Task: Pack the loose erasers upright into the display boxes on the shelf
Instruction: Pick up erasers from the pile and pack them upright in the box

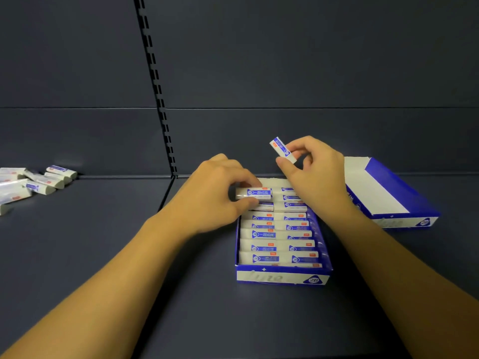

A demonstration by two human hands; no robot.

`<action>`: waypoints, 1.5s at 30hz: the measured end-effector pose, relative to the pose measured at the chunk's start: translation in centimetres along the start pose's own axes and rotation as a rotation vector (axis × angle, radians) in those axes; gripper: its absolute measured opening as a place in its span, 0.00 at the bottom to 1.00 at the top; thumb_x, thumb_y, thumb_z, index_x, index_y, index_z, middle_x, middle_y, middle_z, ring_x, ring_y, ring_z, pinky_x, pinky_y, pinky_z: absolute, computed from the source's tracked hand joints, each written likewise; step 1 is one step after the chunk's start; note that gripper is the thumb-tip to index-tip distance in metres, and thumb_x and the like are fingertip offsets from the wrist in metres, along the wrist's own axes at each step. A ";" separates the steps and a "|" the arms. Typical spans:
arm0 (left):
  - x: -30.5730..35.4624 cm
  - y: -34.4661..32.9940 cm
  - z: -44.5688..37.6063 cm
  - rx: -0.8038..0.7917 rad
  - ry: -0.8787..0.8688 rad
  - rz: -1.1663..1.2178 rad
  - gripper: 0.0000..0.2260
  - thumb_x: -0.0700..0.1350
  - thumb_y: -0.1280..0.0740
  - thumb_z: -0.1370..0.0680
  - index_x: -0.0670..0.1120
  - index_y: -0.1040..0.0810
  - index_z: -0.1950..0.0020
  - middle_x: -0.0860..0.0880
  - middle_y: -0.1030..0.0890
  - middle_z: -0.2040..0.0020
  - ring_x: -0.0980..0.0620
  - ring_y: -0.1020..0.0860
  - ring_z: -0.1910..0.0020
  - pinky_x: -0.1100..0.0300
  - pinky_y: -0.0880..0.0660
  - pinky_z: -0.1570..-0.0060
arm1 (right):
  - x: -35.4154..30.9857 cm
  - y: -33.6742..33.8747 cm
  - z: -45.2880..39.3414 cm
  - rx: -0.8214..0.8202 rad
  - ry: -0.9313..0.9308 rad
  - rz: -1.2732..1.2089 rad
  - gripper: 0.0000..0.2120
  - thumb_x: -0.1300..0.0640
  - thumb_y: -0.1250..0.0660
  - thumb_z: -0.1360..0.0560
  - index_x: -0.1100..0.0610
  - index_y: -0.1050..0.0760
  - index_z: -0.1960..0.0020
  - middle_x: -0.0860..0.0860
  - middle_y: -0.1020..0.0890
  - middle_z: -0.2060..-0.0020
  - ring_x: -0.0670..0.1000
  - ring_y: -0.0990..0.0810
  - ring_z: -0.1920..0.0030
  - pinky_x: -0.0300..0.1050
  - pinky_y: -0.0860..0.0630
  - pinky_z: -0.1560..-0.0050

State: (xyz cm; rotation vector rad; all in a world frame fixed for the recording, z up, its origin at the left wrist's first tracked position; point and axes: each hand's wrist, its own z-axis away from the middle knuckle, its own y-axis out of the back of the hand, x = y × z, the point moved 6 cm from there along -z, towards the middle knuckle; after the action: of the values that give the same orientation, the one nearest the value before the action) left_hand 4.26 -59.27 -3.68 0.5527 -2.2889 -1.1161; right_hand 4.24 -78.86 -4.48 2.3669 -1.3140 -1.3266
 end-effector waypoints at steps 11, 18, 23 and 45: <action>0.9 -1.4 0.0 -0.119 -0.012 -0.039 0.09 0.54 0.25 0.27 0.57 0.18 0.49 0.61 0.20 0.53 0.58 0.27 0.51 0.55 0.25 0.50 | 0.3 0.5 0.3 -0.031 0.092 0.063 0.12 0.49 0.26 0.25 0.52 0.22 0.46 0.45 0.18 0.53 0.41 0.23 0.61 0.30 0.33 0.62; 0.8 -1.6 0.1 -0.154 0.059 -0.007 0.10 0.53 0.23 0.28 0.57 0.16 0.48 0.60 0.23 0.55 0.60 0.29 0.52 0.67 0.33 0.52 | 0.2 1.0 0.1 -0.019 0.134 0.092 0.13 0.49 0.26 0.26 0.53 0.21 0.45 0.47 0.17 0.51 0.45 0.21 0.58 0.30 0.32 0.61; 1.0 -1.6 0.2 -0.214 0.069 -0.040 0.10 0.53 0.24 0.27 0.57 0.16 0.47 0.59 0.22 0.54 0.60 0.28 0.52 0.71 0.35 0.53 | 0.3 0.8 0.2 -0.030 0.139 0.107 0.13 0.49 0.26 0.26 0.53 0.21 0.45 0.47 0.17 0.50 0.45 0.22 0.57 0.31 0.33 0.61; 1.5 -1.5 0.6 -0.246 0.086 -0.095 0.11 0.55 0.27 0.26 0.57 0.18 0.45 0.58 0.24 0.49 0.59 0.30 0.48 0.64 0.29 0.48 | -0.4 1.4 0.4 -0.058 0.199 0.098 0.11 0.53 0.24 0.26 0.54 0.20 0.46 0.47 0.17 0.53 0.39 0.27 0.64 0.29 0.36 0.62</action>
State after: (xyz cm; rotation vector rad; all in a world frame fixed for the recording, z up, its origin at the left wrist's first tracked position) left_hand 2.94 -60.64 -4.76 0.6035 -2.0327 -1.3682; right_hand 2.93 -79.31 -3.78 2.2951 -1.2962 -1.0570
